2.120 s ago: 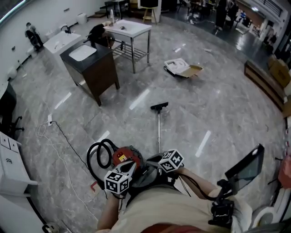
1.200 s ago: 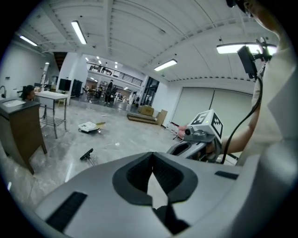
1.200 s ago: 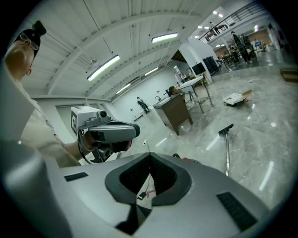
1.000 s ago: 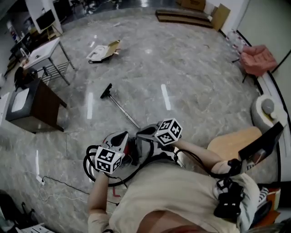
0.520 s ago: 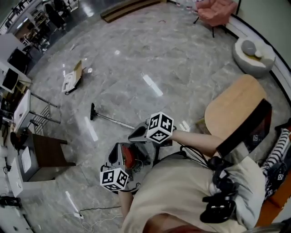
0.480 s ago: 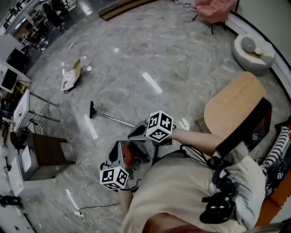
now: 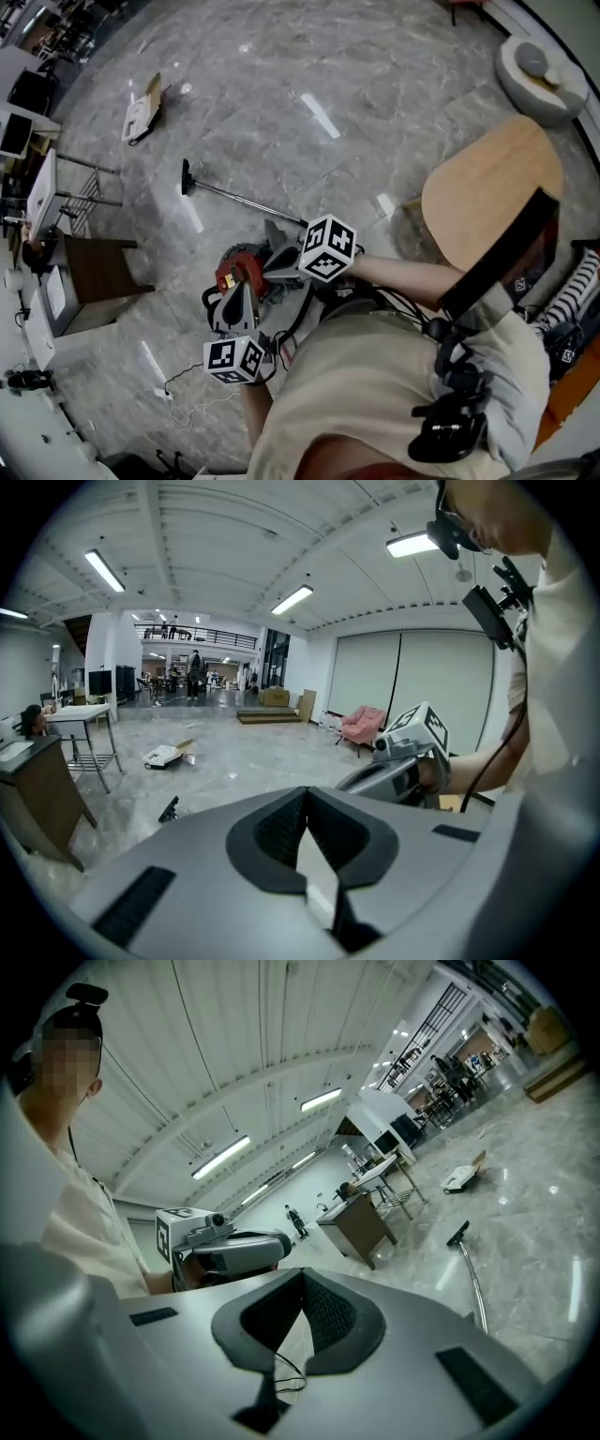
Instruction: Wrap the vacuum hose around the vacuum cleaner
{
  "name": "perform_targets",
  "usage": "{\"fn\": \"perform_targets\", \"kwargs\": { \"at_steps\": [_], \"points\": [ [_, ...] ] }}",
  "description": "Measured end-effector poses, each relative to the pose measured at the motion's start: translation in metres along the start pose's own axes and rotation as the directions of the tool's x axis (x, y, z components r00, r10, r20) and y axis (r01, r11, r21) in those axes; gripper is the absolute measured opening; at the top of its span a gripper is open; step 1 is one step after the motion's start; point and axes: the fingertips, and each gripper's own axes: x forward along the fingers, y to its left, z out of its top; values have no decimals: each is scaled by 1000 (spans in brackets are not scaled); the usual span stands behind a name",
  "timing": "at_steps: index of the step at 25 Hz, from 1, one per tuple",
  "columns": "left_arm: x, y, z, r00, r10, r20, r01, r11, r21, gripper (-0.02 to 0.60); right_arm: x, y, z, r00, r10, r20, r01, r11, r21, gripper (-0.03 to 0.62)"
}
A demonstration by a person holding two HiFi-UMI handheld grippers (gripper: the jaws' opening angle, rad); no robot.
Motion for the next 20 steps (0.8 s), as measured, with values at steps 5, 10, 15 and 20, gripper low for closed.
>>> {"fn": "perform_targets", "kwargs": {
  "at_steps": [5, 10, 15, 20],
  "points": [
    [-17, 10, -8, 1000, 8, 10, -8, 1000, -7, 6, 23, 16, -8, 999, 27, -22, -28, 1000, -13, 3],
    [-40, 11, -12, 998, -52, 45, 51, 999, 14, 6, 40, 30, -11, 999, -11, -40, 10, 999, -37, 3],
    [-90, 42, -33, 994, -85, 73, 80, 995, 63, 5, 100, 56, -23, 996, -54, -68, 50, 997, -61, 3],
    [-159, 89, -69, 988, -106, 108, 109, 994, -22, 6, 181, 101, -46, 993, -44, -105, 39, 998, -43, 3]
  ]
}}
